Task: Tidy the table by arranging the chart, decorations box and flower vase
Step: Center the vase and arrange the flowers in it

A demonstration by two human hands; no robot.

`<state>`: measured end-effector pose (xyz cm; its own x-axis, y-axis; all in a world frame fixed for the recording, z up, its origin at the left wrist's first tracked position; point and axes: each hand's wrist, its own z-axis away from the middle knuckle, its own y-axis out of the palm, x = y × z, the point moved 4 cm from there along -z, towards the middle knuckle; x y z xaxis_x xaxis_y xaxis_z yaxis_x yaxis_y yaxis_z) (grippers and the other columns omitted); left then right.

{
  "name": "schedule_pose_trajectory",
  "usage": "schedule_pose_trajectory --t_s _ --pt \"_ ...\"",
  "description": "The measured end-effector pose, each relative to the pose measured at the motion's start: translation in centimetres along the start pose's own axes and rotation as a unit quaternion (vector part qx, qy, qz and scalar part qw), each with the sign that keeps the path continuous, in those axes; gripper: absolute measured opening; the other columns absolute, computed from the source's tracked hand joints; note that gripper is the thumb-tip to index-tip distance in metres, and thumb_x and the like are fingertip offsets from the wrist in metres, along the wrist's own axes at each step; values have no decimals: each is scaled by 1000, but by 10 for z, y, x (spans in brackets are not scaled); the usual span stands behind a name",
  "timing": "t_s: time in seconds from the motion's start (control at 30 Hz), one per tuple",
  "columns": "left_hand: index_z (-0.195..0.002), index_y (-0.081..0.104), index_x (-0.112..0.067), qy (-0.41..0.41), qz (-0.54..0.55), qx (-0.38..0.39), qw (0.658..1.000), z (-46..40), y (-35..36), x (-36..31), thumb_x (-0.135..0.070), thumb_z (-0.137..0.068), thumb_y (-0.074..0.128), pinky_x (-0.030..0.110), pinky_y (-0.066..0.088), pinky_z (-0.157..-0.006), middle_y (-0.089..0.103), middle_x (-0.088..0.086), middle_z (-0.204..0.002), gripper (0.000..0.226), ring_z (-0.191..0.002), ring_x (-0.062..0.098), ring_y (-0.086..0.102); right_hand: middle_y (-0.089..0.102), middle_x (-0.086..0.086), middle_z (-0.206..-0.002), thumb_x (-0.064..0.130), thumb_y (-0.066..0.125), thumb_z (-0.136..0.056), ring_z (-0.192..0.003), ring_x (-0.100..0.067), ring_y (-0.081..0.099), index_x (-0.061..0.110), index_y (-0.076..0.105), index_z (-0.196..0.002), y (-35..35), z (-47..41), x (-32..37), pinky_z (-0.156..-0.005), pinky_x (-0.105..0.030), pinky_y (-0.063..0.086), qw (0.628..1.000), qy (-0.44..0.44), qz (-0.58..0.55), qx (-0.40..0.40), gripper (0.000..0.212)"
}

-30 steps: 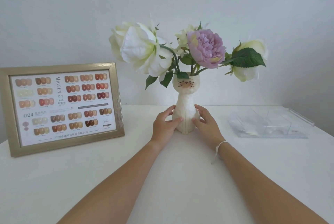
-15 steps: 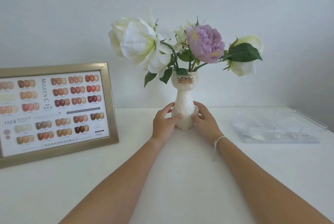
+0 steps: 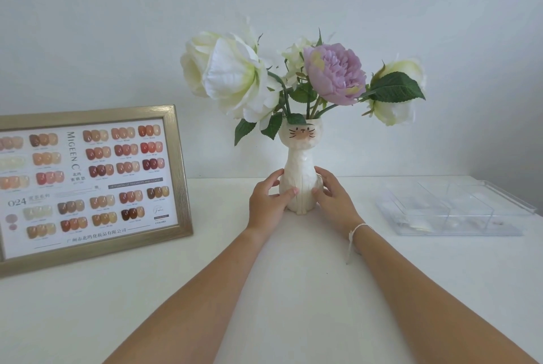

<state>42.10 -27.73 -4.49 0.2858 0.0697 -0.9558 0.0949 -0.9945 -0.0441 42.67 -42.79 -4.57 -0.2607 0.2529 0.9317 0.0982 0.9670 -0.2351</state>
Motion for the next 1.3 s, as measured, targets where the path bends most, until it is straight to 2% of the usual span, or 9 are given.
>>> schedule_pose_trajectory --t_s 0.13,0.4,0.53,0.73,0.83,1.0,1.1,1.2,1.3 --pt "-123 57 -27 2 1 2 1000 1 1 -2 -20 -78 71 44 51 -95 52 5 -120 48 -115 21 55 50 4 -130 13 44 -93 -116 -16 52 31 40 -132 0 1 0 -94 -31 44 1000 -1 -2 0 43" --pt "-127 53 -27 0 -26 15 1000 8 -1 -6 -25 -80 70 42 51 -93 50 0 -128 51 -102 20 62 47 3 -137 14 46 -93 -125 -20 47 29 43 -131 -1 8 4 -105 -39 40 1000 0 -16 -14 41" --pt "-131 48 -30 -14 -36 6 999 17 -9 -12 -31 -79 70 41 49 -97 47 -4 -128 56 -107 17 58 45 7 -140 21 49 -93 -126 -16 46 28 40 -133 -4 19 9 -103 -30 38 999 -7 -24 -31 42" --pt "-128 51 -29 0 -3 -22 1000 36 -21 -35 -29 -82 67 40 48 -98 51 -7 -121 48 -107 16 58 43 7 -140 13 49 -93 -127 -17 43 27 42 -132 -12 47 19 -97 -23 34 996 -22 -41 -75 43" --pt "-120 58 -27 22 43 -57 997 47 -25 -58 -26 -83 66 36 53 -91 56 -10 -109 39 -94 6 61 46 10 -133 11 49 -93 -127 -16 44 28 44 -129 -18 64 22 -93 -22 34 995 -25 -46 -85 40" --pt "-106 63 -26 78 120 -127 982 61 -33 -104 -24 -85 64 19 56 -68 61 -9 -96 21 -77 -5 62 47 13 -127 11 49 -92 -124 -15 46 32 47 -121 -24 90 28 -90 -21 34 994 -25 -49 -92 36" --pt "-99 61 -31 89 168 -147 971 72 -38 -122 -23 -85 63 20 55 -66 60 -9 -95 15 -82 2 62 48 12 -128 10 50 -92 -124 -16 46 29 49 -123 -25 103 30 -89 -20 35 994 -25 -45 -91 36" --pt "-103 57 -32 91 182 -170 964 85 -46 -132 -26 -84 65 20 54 -67 59 -5 -103 21 -85 3 61 49 12 -130 10 51 -92 -124 -16 46 27 49 -124 -26 113 32 -89 -21 35 995 -21 -40 -92 36" --pt "-124 46 -31 89 188 -202 957 94 -54 -142 -30 -81 68 22 52 -75 54 -8 -114 49 -86 -6 59 49 11 -130 11 51 -92 -123 -16 47 27 49 -124 -28 124 35 -89 -21 35 995 -19 -39 -91 36"
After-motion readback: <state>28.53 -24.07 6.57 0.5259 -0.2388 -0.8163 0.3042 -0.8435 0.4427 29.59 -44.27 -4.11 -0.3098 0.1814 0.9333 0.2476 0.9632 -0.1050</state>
